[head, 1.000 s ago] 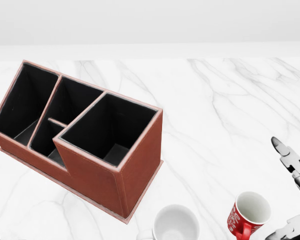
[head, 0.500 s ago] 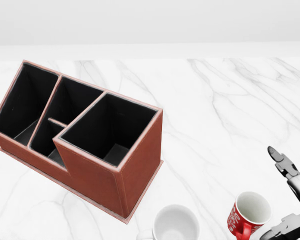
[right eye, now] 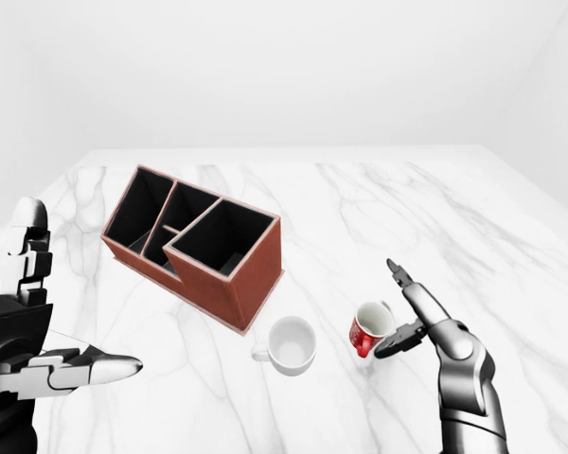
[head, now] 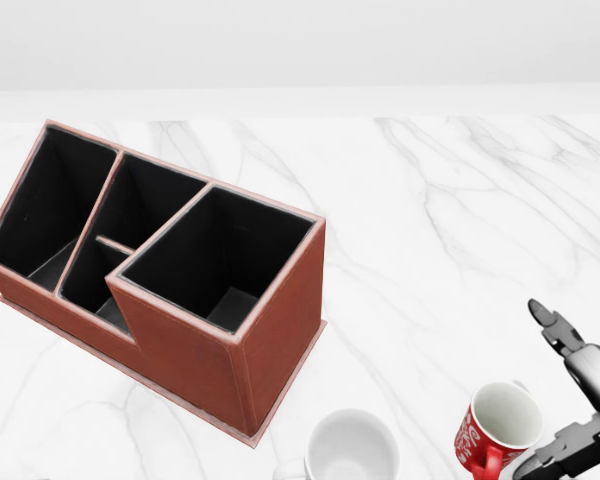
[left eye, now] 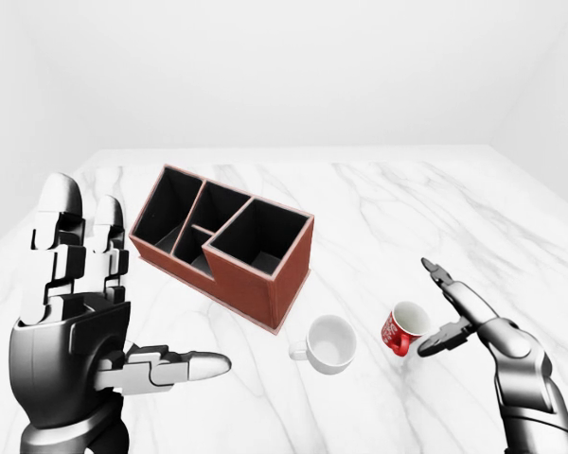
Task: Pick up the red mug and place it to the right of the caddy.
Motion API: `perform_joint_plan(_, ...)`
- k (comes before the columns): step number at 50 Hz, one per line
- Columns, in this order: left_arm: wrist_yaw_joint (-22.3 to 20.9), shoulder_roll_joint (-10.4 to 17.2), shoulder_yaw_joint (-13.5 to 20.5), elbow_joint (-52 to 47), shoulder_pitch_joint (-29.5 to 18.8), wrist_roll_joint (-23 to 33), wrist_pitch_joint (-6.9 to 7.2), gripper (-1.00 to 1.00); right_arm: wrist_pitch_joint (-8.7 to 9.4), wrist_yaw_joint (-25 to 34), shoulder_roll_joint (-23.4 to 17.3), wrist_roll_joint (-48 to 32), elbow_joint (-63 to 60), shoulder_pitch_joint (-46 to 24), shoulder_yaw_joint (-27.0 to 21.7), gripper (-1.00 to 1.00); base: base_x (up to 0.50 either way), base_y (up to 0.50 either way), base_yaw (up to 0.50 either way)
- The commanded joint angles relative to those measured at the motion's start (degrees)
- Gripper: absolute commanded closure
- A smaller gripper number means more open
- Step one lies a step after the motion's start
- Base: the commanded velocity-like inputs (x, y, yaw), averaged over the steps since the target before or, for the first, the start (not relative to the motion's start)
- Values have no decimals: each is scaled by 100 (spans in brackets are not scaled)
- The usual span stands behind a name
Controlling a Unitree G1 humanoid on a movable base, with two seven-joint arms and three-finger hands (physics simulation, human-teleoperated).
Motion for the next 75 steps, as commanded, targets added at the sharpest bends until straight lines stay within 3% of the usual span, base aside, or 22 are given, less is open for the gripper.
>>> perform_joint_plan(1, -1, 6, 32, 23, -21, -18, 0, -100, 0, -166, -135, -35, 526, -228, 148, -100, 0, 0, 0)
perform_joint_plan(37, -30, -7, 189, -14, -79, -110, 0, -100, 0, -135, -134, -220, 712, -425, 468, -100, 0, 0, 0)
perform_joint_plan(75, 15, 18, 43, 68, -45, -31, 0, -100, 0, -246, -165, -234, 1100, -375, 492, -100, 0, 0, 0)
